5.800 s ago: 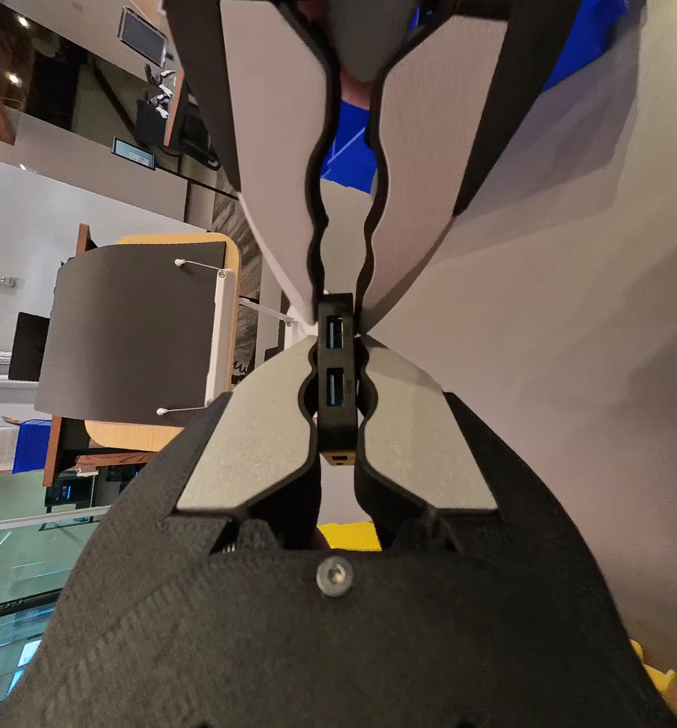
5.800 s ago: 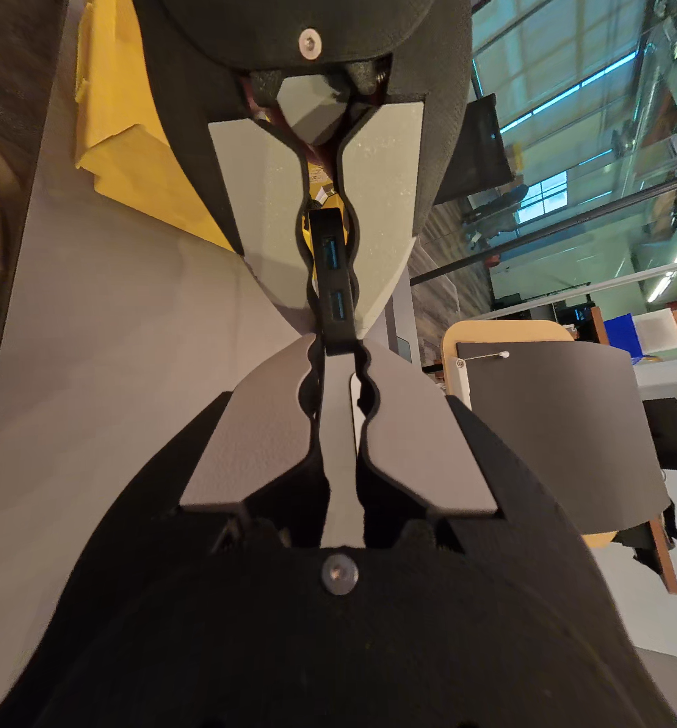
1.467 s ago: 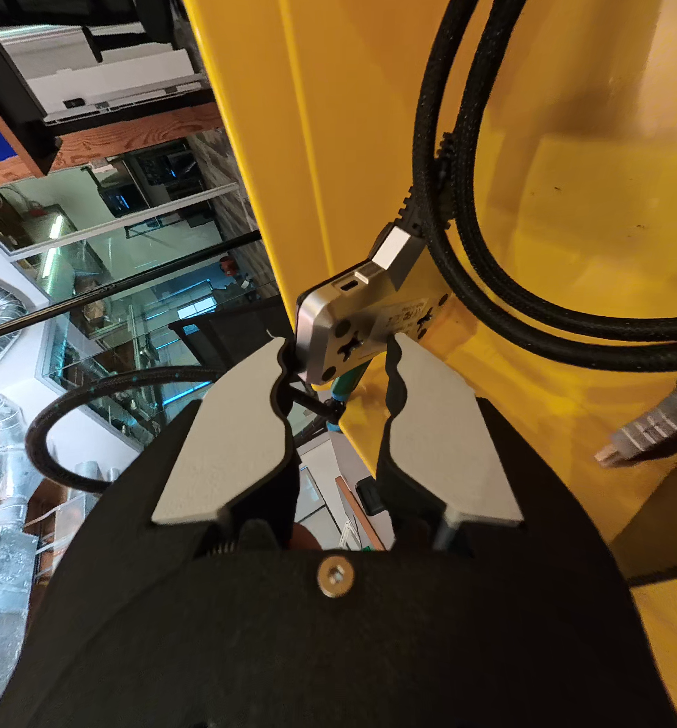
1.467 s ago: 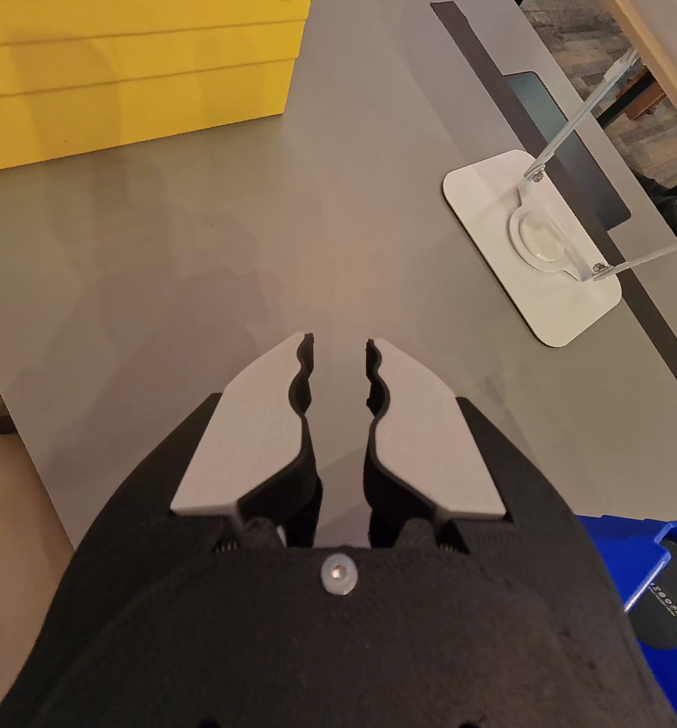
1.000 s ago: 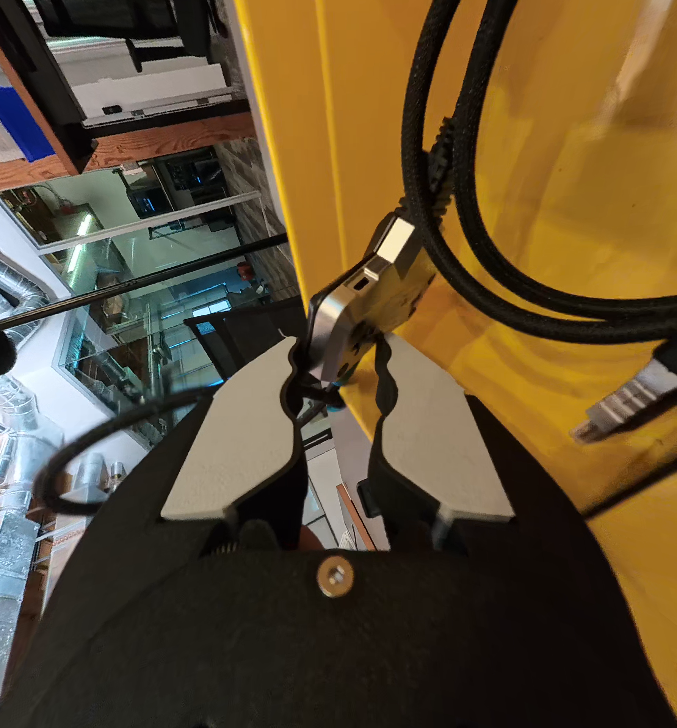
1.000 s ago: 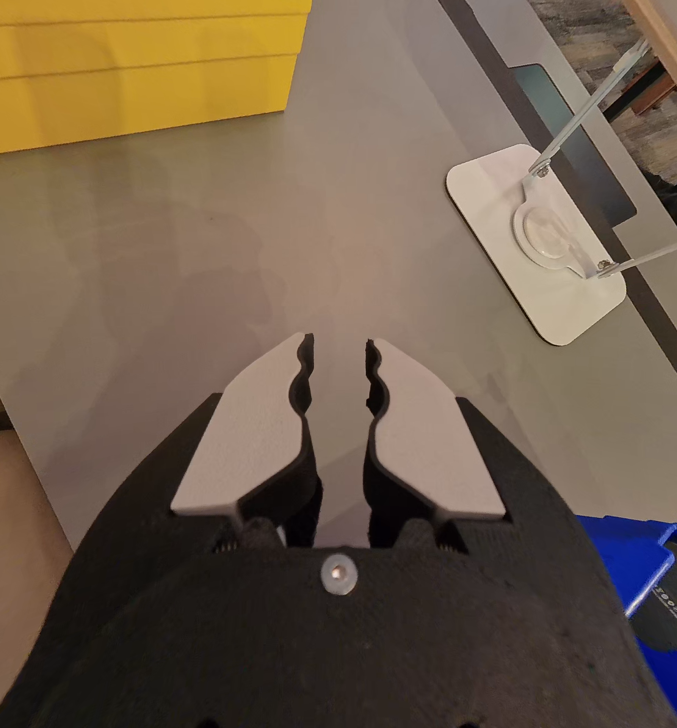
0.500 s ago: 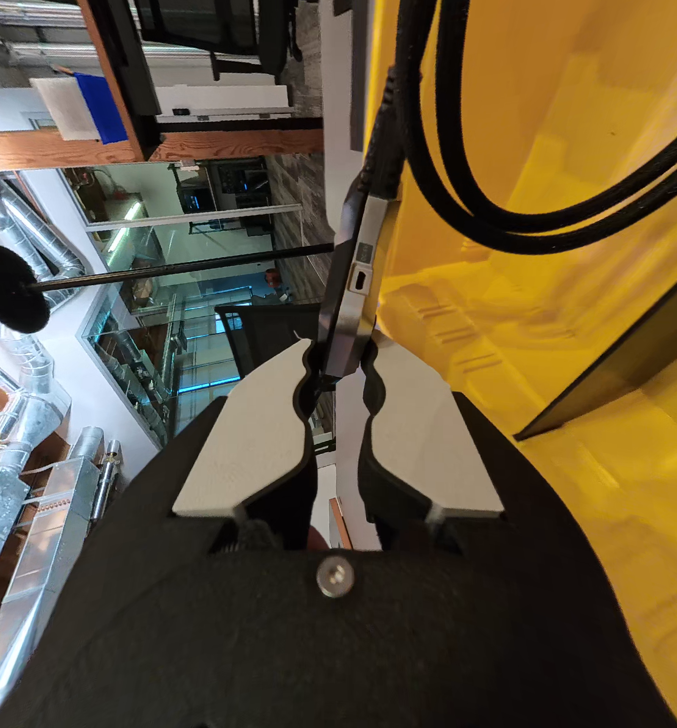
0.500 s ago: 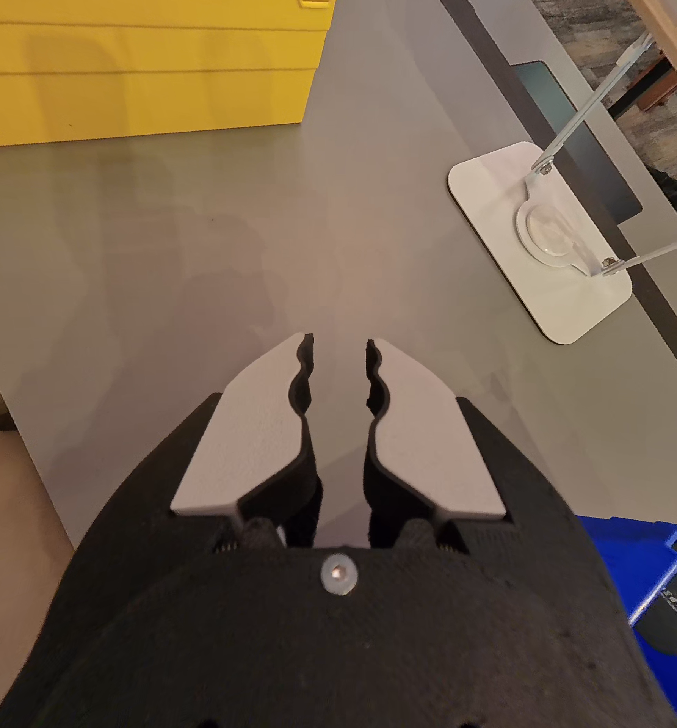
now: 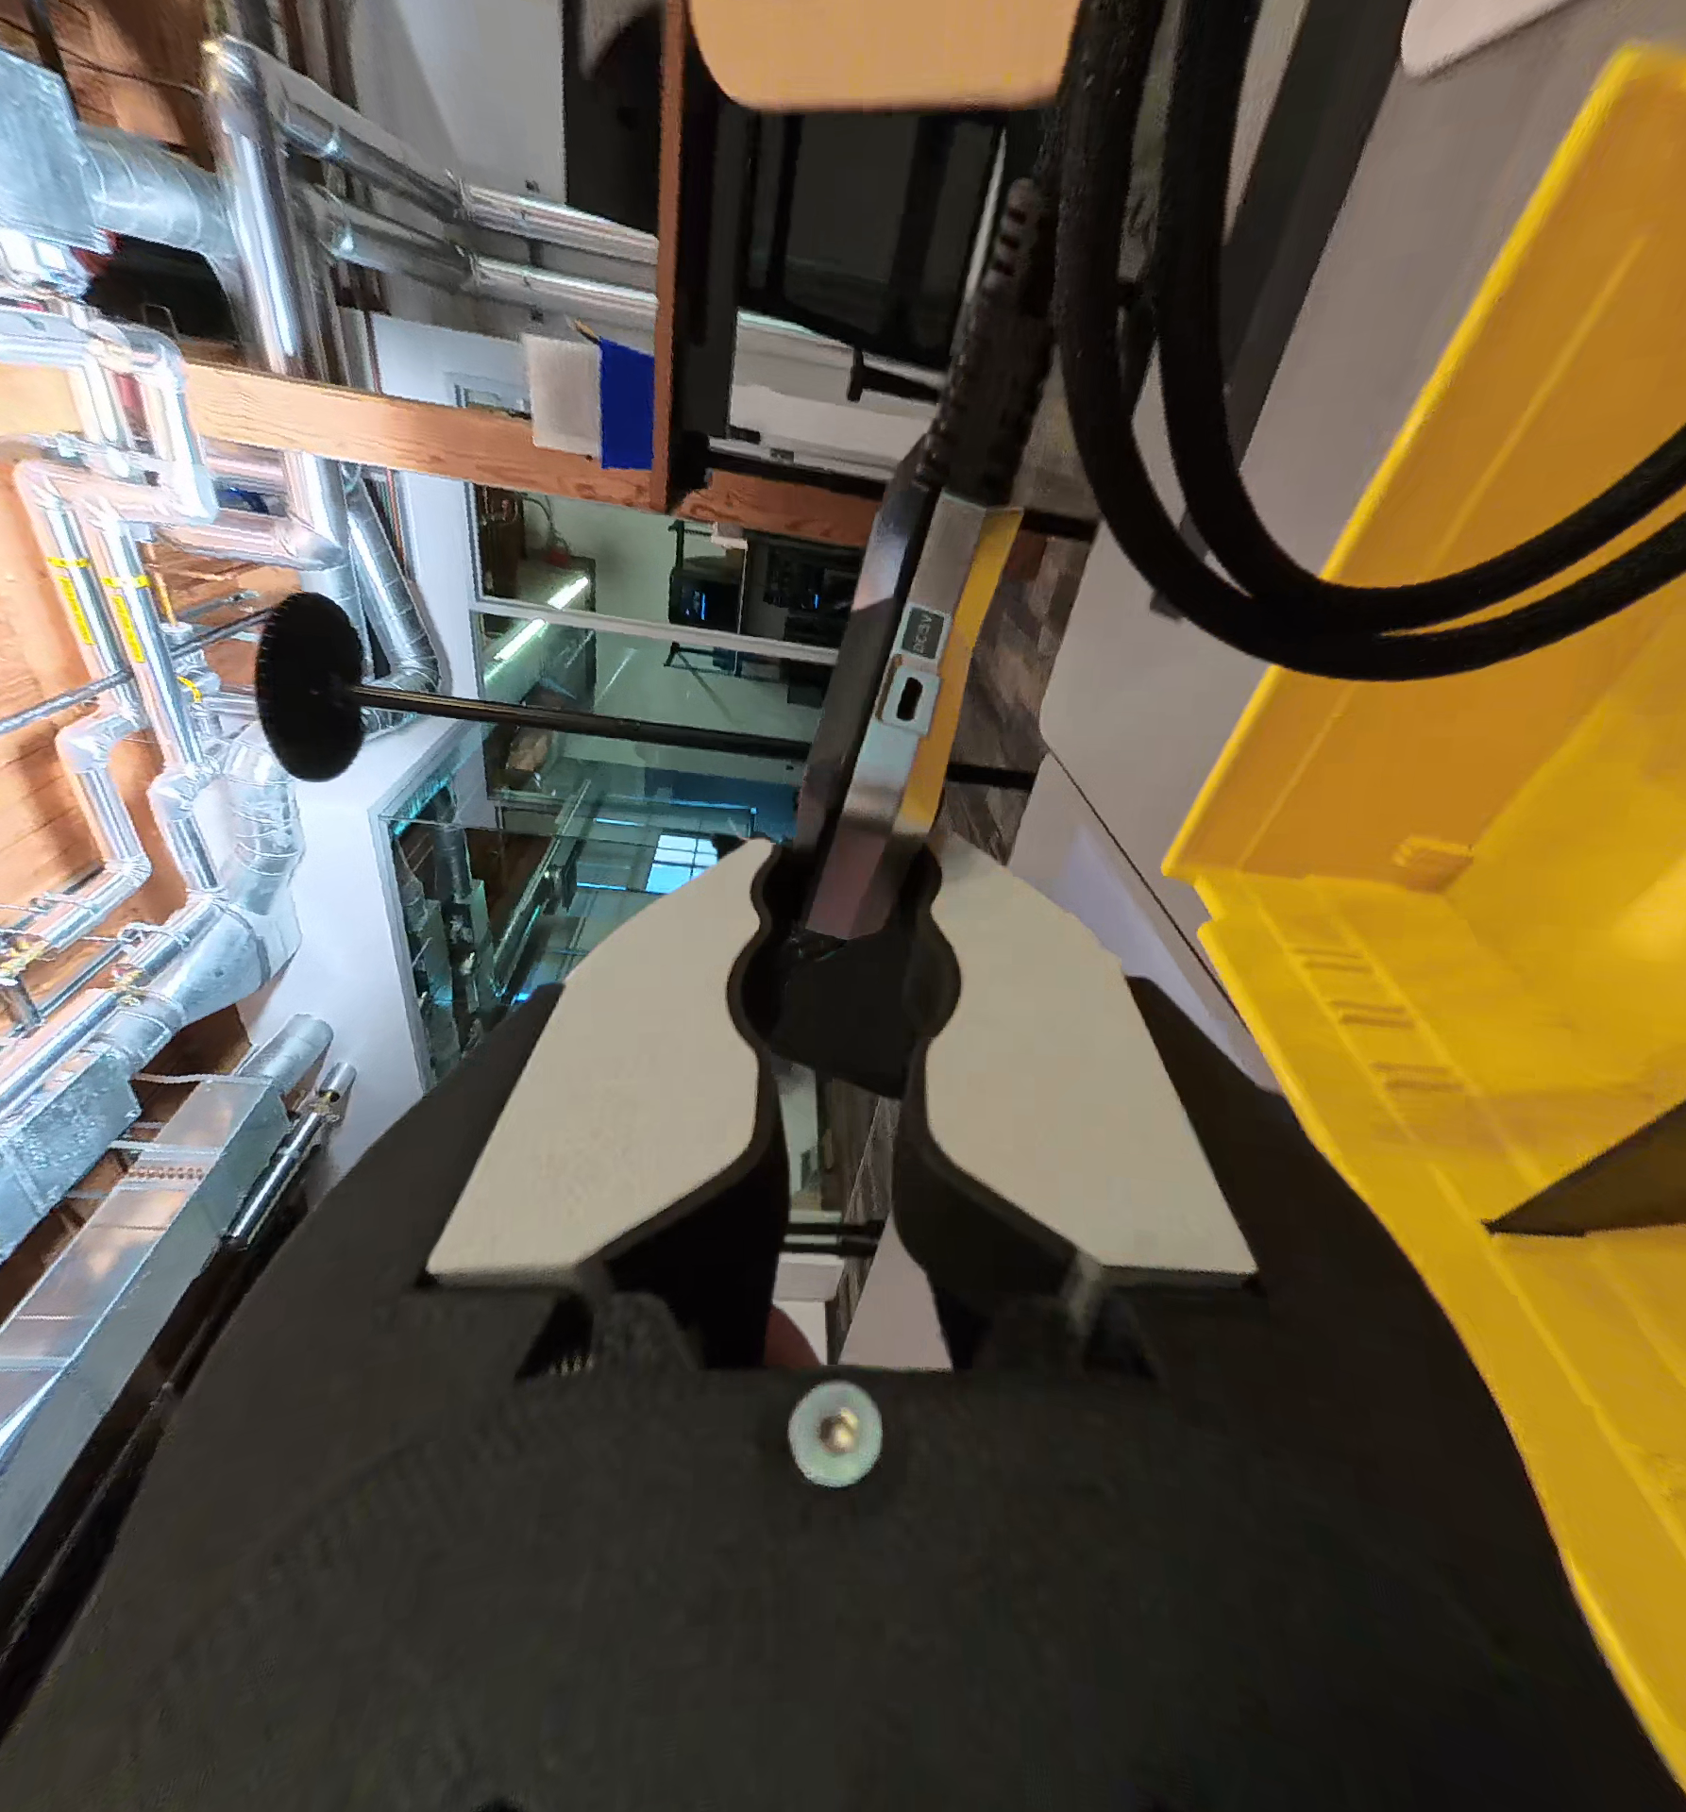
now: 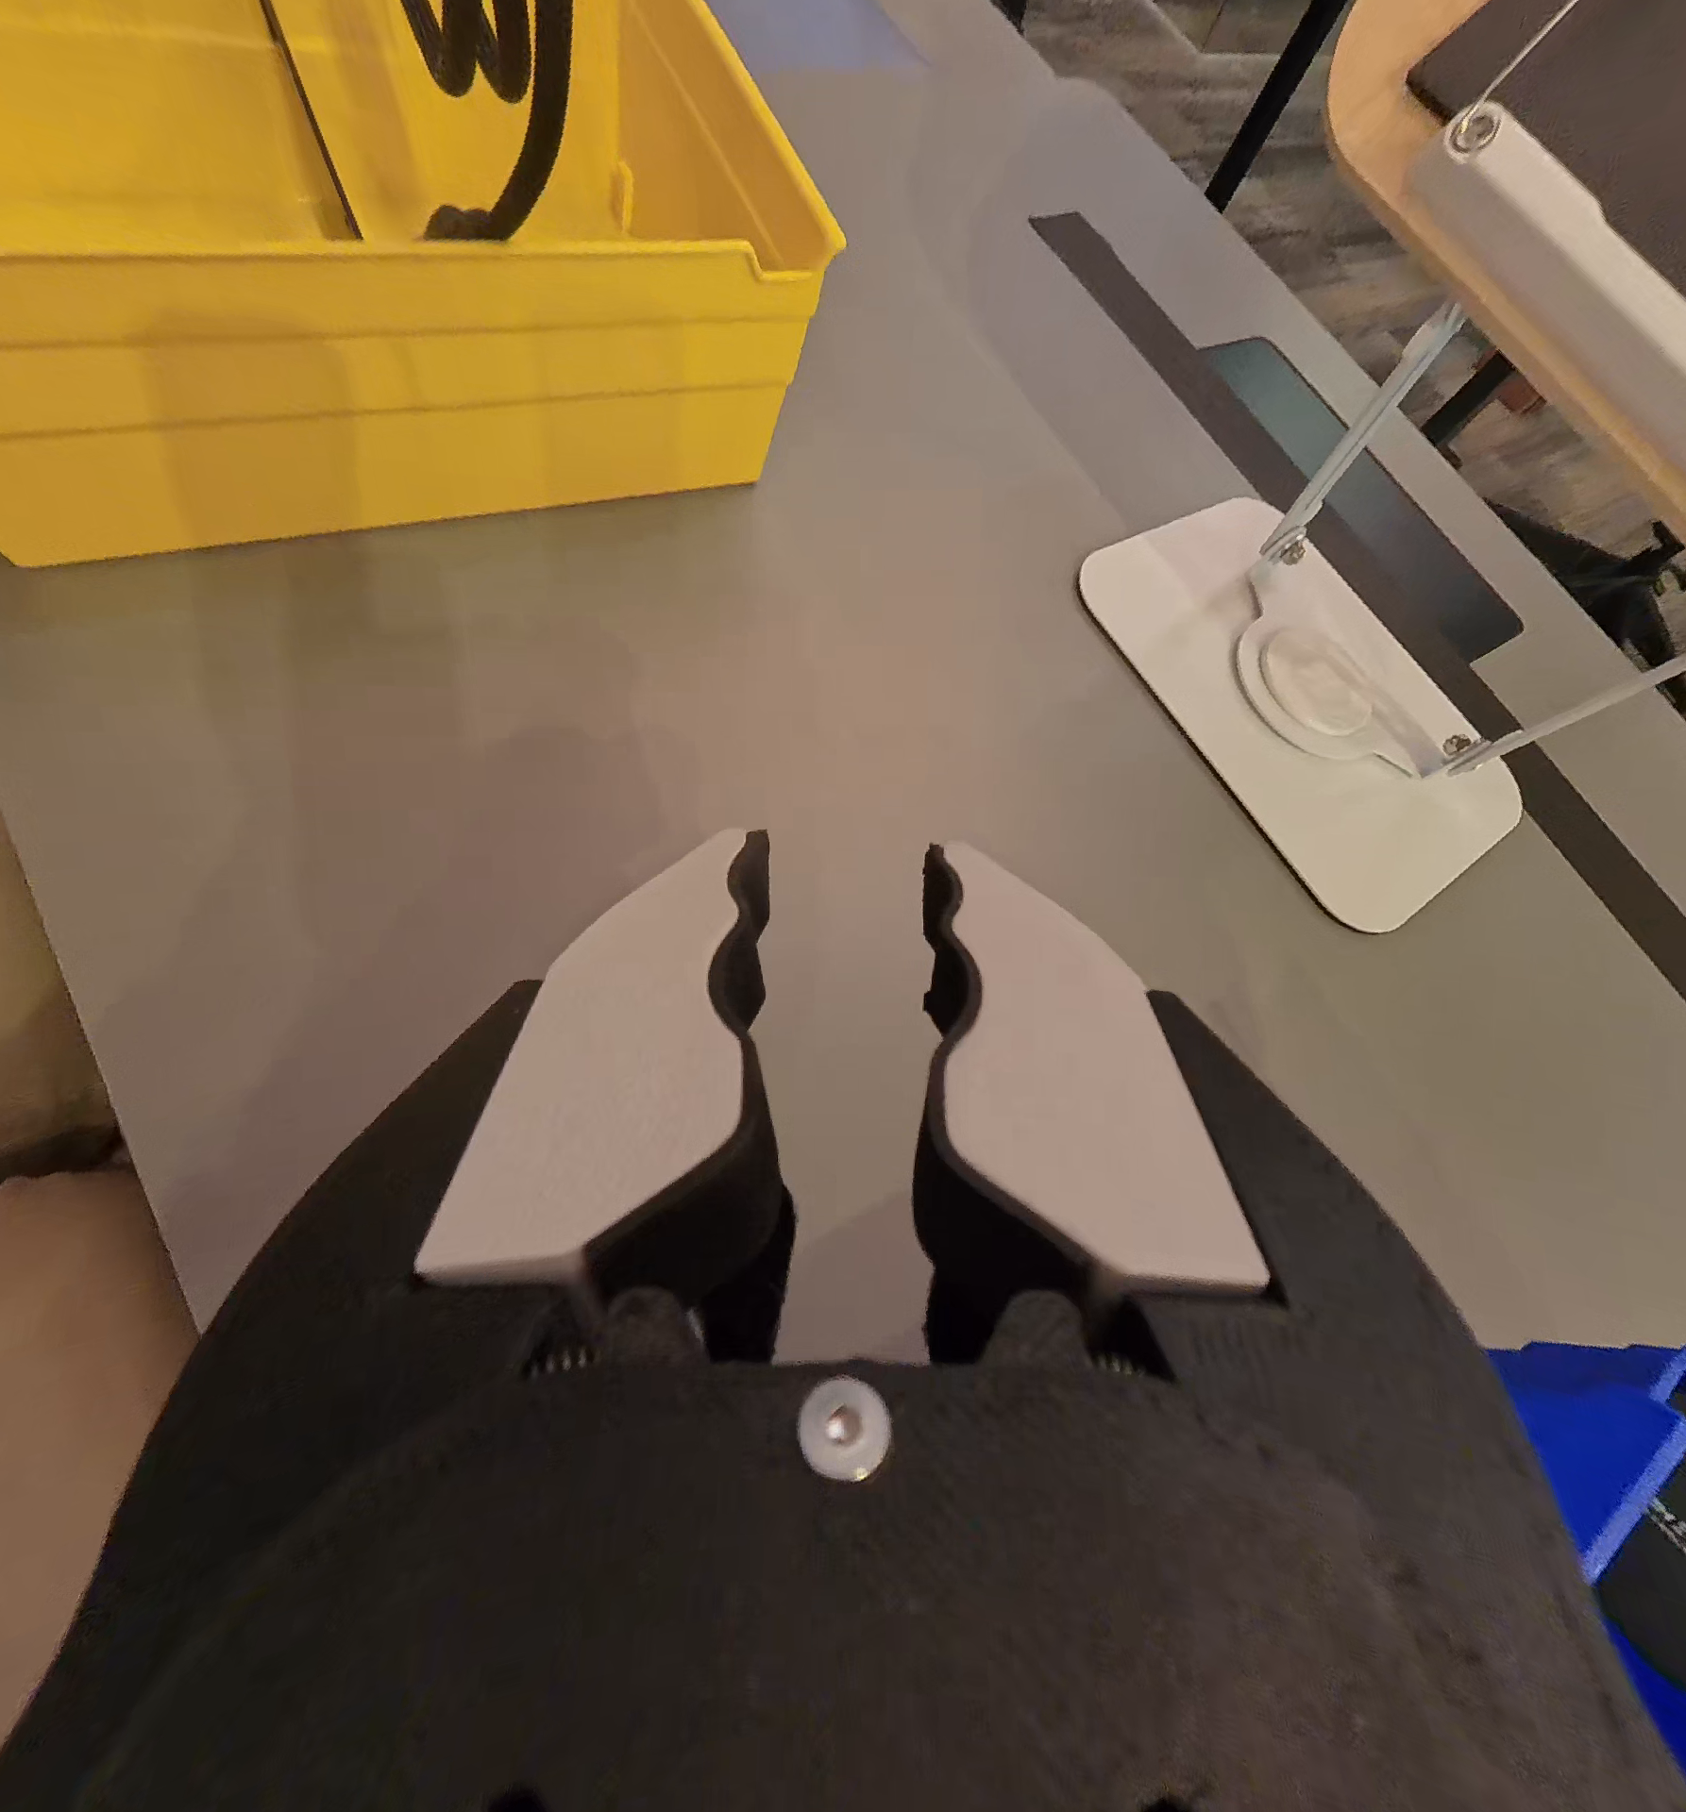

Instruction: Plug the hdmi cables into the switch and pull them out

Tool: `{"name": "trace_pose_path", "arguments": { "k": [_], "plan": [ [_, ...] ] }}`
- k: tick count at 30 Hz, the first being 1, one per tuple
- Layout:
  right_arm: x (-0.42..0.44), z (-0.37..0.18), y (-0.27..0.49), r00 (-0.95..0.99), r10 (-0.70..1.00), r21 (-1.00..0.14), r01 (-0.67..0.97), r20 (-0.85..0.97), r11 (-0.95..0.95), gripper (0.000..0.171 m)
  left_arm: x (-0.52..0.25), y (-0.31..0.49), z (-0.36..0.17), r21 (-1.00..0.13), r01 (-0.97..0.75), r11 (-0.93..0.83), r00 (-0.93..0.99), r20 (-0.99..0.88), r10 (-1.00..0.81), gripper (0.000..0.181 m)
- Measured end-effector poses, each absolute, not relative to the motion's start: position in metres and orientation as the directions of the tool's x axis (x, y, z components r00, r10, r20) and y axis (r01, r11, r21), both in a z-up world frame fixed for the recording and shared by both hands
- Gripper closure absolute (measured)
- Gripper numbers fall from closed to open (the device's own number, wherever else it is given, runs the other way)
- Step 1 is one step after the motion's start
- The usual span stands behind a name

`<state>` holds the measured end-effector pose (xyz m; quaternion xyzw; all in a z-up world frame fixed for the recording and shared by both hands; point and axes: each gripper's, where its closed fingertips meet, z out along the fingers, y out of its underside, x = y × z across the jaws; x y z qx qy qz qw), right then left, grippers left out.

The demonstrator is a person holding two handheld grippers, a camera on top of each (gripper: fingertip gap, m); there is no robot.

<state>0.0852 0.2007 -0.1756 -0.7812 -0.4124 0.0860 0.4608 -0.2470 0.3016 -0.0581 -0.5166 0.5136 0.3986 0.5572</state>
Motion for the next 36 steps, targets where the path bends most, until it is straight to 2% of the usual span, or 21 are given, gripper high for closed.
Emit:
{"name": "trace_pose_path", "arguments": {
  "k": [5, 12, 16, 19, 22, 26, 31, 36],
  "plan": [
    [0.079, -0.164, 0.198, 0.648, 0.729, -0.832, 0.515, 0.219, -0.208, 0.142, -0.21, 0.286, -0.035, -0.259, -0.932, 0.254, 0.247, -0.966, -0.08, 0.16],
    [0.074, -0.14, 0.194, 0.644, 0.752, -0.91, 0.382, 0.14, -0.158, 0.138, -0.143, 0.265, -0.018, -0.427, -0.8, 0.421, 0.39, -0.904, -0.177, 0.16],
    [0.074, -0.127, 0.192, 0.639, 0.765, -0.944, 0.298, 0.086, -0.143, 0.136, -0.096, 0.249, -0.017, -0.561, -0.653, 0.51, 0.452, -0.828, -0.332, 0.16],
    [0.074, -0.114, 0.189, 0.626, 0.775, -0.963, 0.25, 0.081, -0.101, 0.134, -0.062, 0.231, -0.019, -0.724, -0.449, 0.524, 0.473, -0.69, -0.548, 0.159],
    [0.074, -0.1, 0.185, 0.615, 0.781, -0.974, 0.223, 0.108, -0.041, 0.13, -0.038, 0.213, -0.016, -0.847, -0.253, 0.468, 0.438, -0.531, -0.725, 0.16],
    [0.066, -0.082, 0.175, 0.585, 0.789, -0.973, 0.22, 0.19, 0.071, 0.128, -0.013, 0.186, -0.016, -0.929, -0.075, 0.363, 0.31, -0.368, -0.877, 0.16],
    [0.054, -0.07, 0.164, 0.566, 0.768, -0.948, 0.263, 0.3, 0.177, 0.129, 0.013, 0.16, -0.026, -0.976, 0.019, 0.215, 0.149, -0.21, -0.966, 0.159],
    [0.045, -0.071, 0.159, 0.541, 0.776, -0.939, 0.279, 0.325, 0.2, 0.136, 0.035, 0.141, -0.041, -0.994, 0.051, 0.096, 0.029, -0.094, -0.995, 0.159]
  ]
}}
